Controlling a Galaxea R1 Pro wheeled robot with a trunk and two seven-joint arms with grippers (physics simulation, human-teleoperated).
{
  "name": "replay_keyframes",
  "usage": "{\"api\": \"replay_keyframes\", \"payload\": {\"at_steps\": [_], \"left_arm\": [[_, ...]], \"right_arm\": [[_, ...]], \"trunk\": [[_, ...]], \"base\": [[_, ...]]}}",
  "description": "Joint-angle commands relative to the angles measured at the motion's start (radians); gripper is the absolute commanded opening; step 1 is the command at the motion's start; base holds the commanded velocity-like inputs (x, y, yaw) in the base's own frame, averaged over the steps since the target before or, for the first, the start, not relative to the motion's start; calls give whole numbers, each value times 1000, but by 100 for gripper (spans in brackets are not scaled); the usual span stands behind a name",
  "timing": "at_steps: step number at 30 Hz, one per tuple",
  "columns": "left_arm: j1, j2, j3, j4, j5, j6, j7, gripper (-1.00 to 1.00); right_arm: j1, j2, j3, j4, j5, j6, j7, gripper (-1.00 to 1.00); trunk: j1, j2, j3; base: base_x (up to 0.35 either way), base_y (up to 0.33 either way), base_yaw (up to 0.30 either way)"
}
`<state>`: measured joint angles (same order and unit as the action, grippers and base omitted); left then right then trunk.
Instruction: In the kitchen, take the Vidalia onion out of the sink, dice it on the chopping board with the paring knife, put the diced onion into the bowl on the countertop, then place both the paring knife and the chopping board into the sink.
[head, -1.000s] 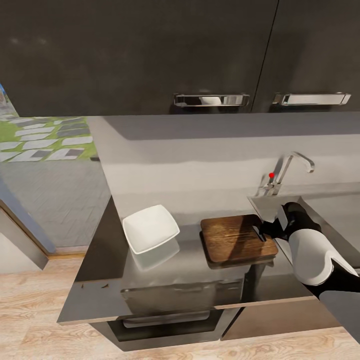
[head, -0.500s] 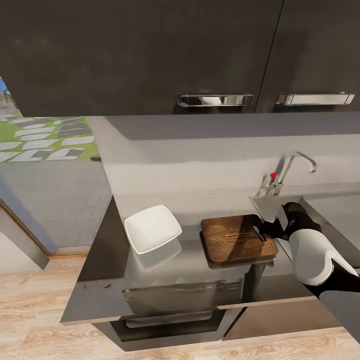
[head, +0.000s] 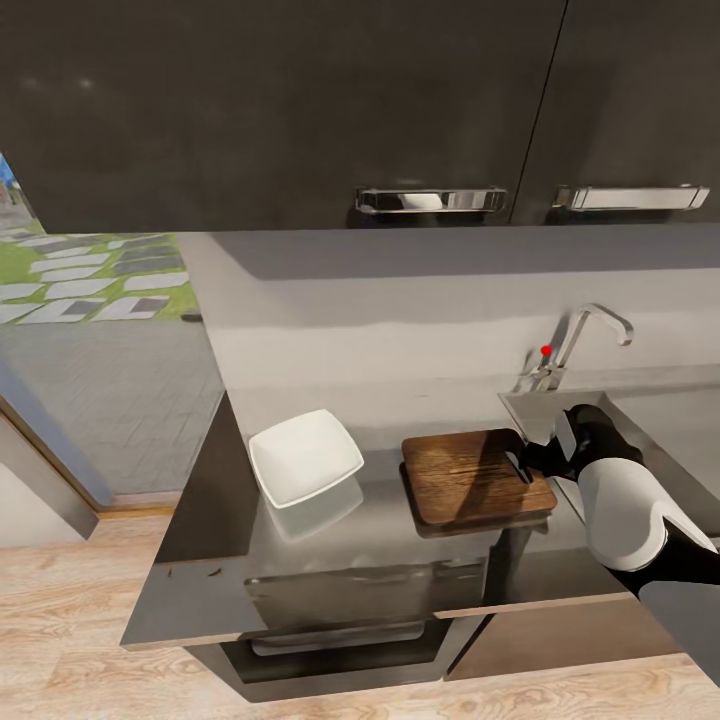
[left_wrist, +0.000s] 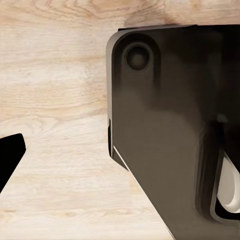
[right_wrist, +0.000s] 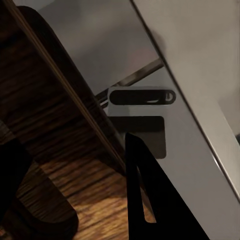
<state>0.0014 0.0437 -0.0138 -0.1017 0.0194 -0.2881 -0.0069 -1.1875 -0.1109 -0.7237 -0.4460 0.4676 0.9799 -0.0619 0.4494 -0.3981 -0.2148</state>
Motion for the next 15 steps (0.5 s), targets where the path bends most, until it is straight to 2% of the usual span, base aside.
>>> {"api": "replay_keyframes", "payload": {"at_steps": [1,4,5,15], "left_arm": [[0,0,-2,-1,2,-2,-1,100],[0,0,-2,-1,2,-2,-1,100],[0,1,-2,-1,2,-2,-1,100],[0,1,-2,-1,2,-2,-1,100]], "right_arm": [[-1,1,-5,-1,-6,2,-7,-100],[-1,1,-5,-1,-6,2,-7,-100],[-1,1,-5,-2,-6,2,-7,100],[-1,2,-5,-2,-6,2,-7,100]], "trunk": [[1,-2,-2],[1,-2,-2],[1,-2,-2],[1,-2,-2]], "base": [[0,0,0],[0,0,0],[0,0,0],[0,0,0]]}}
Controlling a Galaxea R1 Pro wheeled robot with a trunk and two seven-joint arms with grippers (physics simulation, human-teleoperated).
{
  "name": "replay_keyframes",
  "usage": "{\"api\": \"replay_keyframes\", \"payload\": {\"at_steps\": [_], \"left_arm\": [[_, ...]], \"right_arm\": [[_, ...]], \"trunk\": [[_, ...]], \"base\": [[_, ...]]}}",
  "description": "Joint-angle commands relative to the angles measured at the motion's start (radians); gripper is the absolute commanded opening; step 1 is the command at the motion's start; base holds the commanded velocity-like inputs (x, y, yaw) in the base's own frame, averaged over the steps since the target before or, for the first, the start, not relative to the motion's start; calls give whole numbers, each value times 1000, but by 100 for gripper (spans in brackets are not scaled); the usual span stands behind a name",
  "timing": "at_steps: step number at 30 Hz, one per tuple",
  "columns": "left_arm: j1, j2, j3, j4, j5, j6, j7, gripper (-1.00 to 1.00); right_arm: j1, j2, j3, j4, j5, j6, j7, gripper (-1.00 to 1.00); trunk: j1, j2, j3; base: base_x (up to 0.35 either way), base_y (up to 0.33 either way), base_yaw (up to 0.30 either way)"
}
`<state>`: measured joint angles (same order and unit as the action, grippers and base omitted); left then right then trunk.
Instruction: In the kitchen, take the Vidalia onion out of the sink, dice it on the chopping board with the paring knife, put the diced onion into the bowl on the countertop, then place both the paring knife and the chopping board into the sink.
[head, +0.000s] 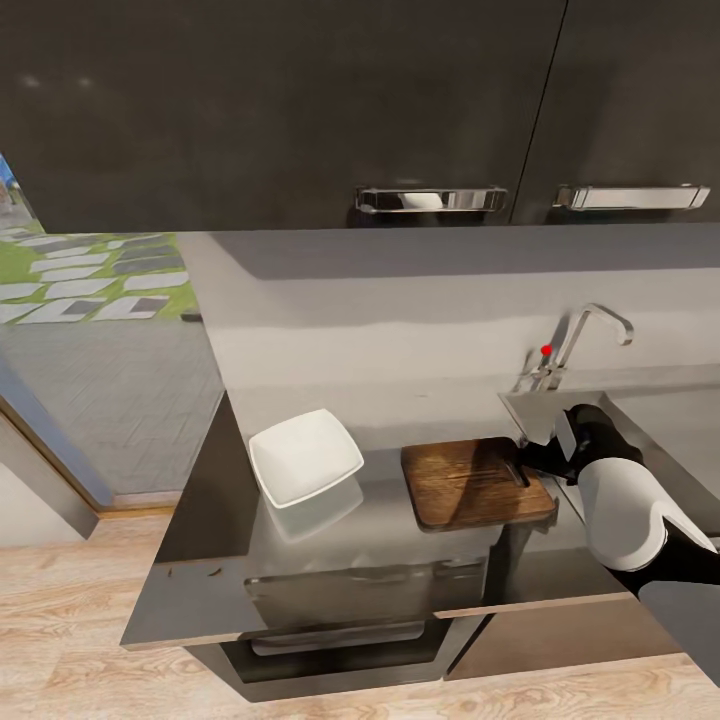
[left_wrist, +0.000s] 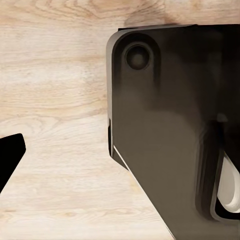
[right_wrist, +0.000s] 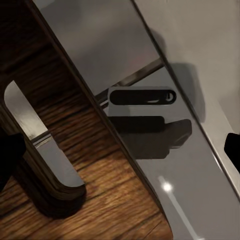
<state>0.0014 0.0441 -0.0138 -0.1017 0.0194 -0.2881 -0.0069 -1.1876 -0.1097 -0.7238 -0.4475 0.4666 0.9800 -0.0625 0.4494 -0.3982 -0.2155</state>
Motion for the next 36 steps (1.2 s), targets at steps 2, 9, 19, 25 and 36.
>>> {"api": "replay_keyframes", "payload": {"at_steps": [2,9,19,25,36], "left_arm": [[0,0,-2,-1,2,-2,-1,100],[0,-1,-2,-1,2,-2,-1,100],[0,0,-2,-1,2,-2,-1,100],[0,-1,-2,-1,2,-2,-1,100],[0,0,-2,-1,2,-3,-1,100]], "right_arm": [[-1,1,-5,0,-5,2,-7,100],[-1,1,-6,0,-5,2,-7,100],[-2,6,-1,-86,-13,7,-5,100],[-8,14,8,-228,-20,14,-4,100],[-13,18,215,-382,-22,16,-2,100]], "trunk": [[1,-2,-2],[1,-2,-2],[1,-2,-2],[1,-2,-2],[1,-2,-2]], "base": [[0,0,0],[0,0,0],[0,0,0],[0,0,0],[0,0,0]]}}
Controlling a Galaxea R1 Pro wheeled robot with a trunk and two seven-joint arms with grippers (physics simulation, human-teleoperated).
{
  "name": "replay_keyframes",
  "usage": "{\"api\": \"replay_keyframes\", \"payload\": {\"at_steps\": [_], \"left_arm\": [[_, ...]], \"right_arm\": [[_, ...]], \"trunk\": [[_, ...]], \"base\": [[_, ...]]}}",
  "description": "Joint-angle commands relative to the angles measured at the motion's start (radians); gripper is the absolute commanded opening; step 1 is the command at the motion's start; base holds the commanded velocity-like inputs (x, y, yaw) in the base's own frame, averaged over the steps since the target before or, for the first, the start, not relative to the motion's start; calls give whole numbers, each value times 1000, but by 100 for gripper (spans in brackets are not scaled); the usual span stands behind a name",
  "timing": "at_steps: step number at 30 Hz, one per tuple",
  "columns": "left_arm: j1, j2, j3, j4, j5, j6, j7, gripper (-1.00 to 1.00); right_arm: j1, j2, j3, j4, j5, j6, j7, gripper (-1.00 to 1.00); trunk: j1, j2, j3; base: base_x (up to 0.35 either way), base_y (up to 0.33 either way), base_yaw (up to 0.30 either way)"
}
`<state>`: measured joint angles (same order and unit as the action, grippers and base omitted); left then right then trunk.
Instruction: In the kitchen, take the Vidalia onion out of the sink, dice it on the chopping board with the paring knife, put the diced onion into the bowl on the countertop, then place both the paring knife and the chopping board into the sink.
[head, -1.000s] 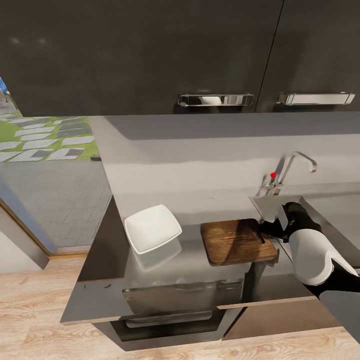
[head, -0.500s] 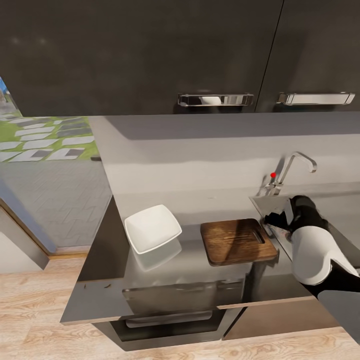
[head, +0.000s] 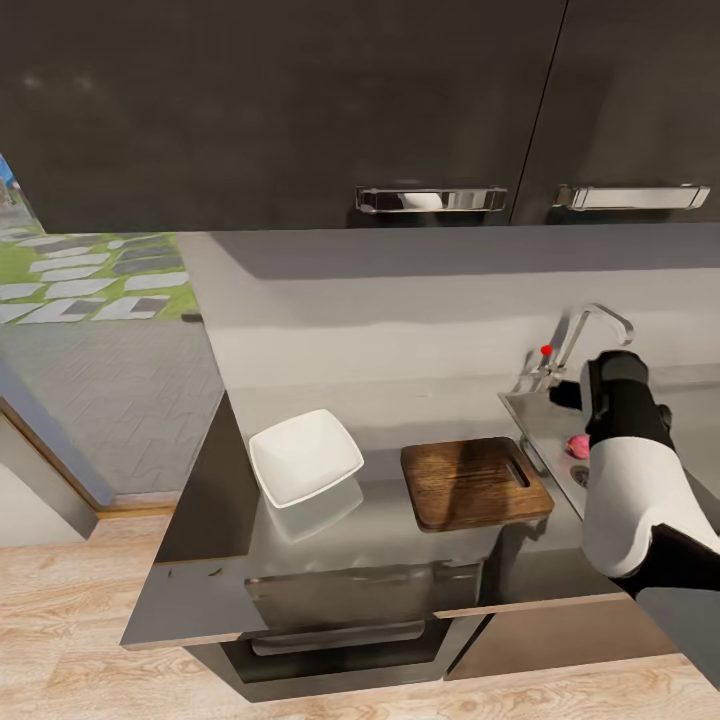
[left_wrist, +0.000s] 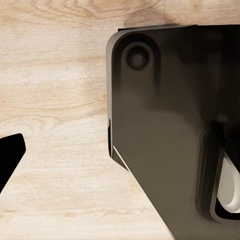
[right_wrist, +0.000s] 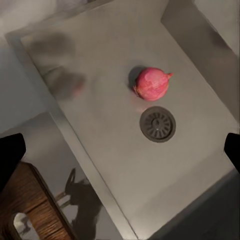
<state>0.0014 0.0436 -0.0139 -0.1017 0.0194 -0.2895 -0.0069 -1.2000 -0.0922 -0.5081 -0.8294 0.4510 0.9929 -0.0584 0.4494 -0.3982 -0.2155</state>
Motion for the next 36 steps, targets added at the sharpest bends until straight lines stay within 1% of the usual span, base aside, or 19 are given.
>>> {"api": "replay_keyframes", "payload": {"at_steps": [1,6,10,20,36], "left_arm": [[0,0,-1,-1,2,-2,-1,100],[0,0,-1,-1,2,-2,-1,100],[0,0,-1,1,2,-2,-1,100],[0,0,-1,11,1,-2,-1,100],[0,-1,-1,11,2,-2,-1,100]], "right_arm": [[-1,0,10,-3,-6,2,-6,100],[-1,0,27,-6,-6,0,-6,100],[-1,-3,32,-5,-6,-1,-6,100],[-1,-4,40,-4,-6,-2,-5,100],[-1,0,40,9,-6,-3,-4,100]], "trunk": [[1,-2,-2],[1,-2,-2],[1,-2,-2],[1,-2,-2],[1,-2,-2]], "base": [[0,0,0],[-38,0,0],[-224,0,0],[-323,0,0],[-339,0,0]]}}
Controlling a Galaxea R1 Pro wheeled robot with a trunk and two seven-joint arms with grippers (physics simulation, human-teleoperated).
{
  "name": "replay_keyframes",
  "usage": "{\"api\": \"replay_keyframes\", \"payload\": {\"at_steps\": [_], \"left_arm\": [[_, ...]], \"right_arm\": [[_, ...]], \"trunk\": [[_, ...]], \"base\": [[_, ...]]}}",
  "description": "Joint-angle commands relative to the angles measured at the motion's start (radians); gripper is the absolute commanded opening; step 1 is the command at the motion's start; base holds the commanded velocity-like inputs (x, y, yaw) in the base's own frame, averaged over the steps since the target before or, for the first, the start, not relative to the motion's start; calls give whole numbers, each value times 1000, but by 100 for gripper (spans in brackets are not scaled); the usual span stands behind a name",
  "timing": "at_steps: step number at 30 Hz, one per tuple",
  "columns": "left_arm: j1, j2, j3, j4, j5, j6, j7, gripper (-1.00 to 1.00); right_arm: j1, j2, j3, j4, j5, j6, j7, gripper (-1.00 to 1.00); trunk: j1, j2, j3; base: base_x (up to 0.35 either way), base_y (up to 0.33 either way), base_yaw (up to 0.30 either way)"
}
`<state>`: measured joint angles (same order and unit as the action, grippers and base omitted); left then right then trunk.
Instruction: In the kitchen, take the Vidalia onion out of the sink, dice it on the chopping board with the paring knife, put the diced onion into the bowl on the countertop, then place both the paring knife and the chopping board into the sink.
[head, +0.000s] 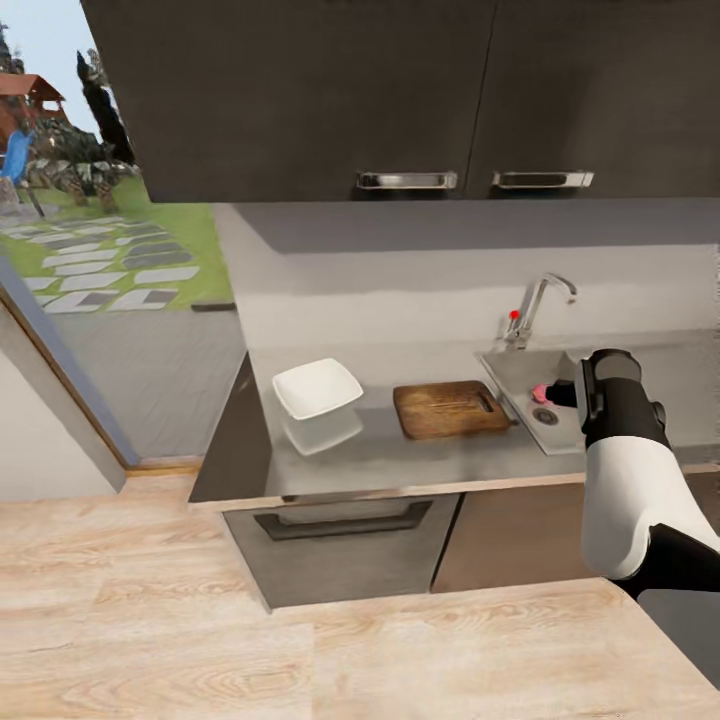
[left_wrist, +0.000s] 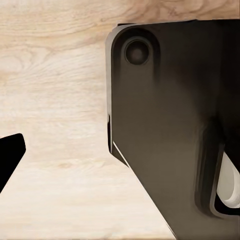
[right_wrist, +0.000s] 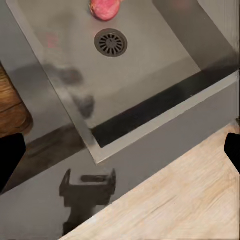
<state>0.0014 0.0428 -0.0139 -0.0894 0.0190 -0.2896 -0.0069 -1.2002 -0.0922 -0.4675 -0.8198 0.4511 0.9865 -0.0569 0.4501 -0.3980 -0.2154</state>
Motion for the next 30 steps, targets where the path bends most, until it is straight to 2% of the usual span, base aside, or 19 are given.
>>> {"api": "replay_keyframes", "payload": {"at_steps": [1,7,17,30], "left_arm": [[0,0,-1,-1,2,-2,-1,100],[0,0,-1,-1,1,-2,-1,100],[0,0,-1,-1,1,-2,-1,100],[0,0,-4,-1,1,0,-1,100]], "right_arm": [[-1,1,0,1,-6,3,-6,100],[-1,11,0,8,-6,3,-6,100],[-1,13,0,19,-6,1,-6,100],[-1,12,-1,68,-6,0,-6,100]], "trunk": [[0,-2,-2],[0,-2,-2],[0,-2,-2],[0,-2,-2]], "base": [[-339,0,0],[-339,0,0],[-321,-19,0],[-19,-263,0]]}}
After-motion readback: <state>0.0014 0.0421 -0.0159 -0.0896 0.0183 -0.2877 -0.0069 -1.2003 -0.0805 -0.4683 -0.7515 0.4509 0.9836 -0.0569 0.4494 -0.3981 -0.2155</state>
